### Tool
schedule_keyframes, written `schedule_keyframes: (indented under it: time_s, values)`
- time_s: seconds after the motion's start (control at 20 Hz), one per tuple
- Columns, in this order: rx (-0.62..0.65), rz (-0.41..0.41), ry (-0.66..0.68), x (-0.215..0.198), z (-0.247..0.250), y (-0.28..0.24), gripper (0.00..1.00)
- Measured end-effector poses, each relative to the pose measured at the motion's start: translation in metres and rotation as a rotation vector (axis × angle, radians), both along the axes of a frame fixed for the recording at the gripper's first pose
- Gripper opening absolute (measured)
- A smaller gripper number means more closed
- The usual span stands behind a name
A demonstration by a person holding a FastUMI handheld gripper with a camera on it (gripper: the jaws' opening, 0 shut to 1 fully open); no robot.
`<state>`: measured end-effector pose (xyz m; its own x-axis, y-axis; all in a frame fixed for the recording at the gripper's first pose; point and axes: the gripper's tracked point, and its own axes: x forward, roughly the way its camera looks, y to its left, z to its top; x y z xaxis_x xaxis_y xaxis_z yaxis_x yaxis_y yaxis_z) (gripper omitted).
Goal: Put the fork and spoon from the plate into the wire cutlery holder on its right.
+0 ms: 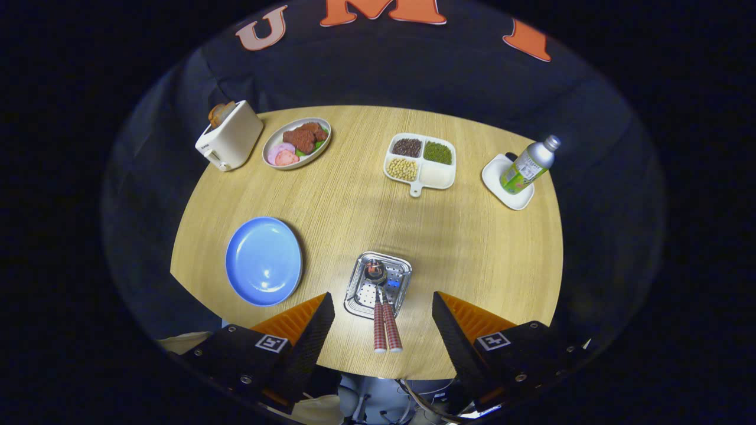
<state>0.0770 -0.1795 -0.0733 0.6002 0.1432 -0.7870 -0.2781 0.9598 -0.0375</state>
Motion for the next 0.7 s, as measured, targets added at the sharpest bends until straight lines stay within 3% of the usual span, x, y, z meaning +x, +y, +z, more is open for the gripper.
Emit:
schedule_keyframes:
  time_s: [0.35,0.7]
  values:
    - [0.098,-0.048,-0.375,-0.014,0.112,-0.033,1.0]
    - [0.26,-0.089,-0.627,-0.059,0.169,-0.042,0.99]
